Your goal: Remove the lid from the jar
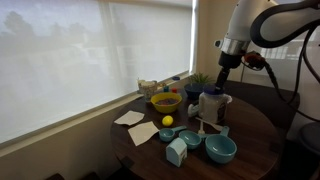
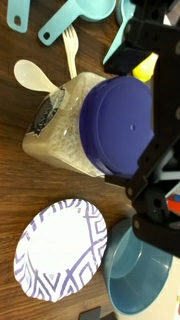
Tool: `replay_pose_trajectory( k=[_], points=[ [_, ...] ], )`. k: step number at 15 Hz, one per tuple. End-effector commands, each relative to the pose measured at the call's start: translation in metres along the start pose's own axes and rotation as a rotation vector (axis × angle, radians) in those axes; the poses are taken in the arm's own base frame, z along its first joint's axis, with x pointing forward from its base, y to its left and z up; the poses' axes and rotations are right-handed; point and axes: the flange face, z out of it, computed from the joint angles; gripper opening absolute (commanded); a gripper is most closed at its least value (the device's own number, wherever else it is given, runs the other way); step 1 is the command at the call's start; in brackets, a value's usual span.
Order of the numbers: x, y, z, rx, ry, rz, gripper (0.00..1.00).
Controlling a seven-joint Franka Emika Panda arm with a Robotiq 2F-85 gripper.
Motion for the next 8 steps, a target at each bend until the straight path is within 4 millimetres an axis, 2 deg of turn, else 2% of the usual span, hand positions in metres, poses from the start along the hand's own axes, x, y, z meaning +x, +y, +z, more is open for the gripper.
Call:
replay_pose_trajectory(
  k=[1,7,8],
  points=[
    [0.0022,0.0012,0.0103,0.002,0.029,-0.007,1.0],
    [0.0011,0.0004,0.0167,-0.006,0.034,-0.01,1.0],
    [0.0013,0.0002,0.0162,-0.003,0.037,-0.01,0.92]
  ],
)
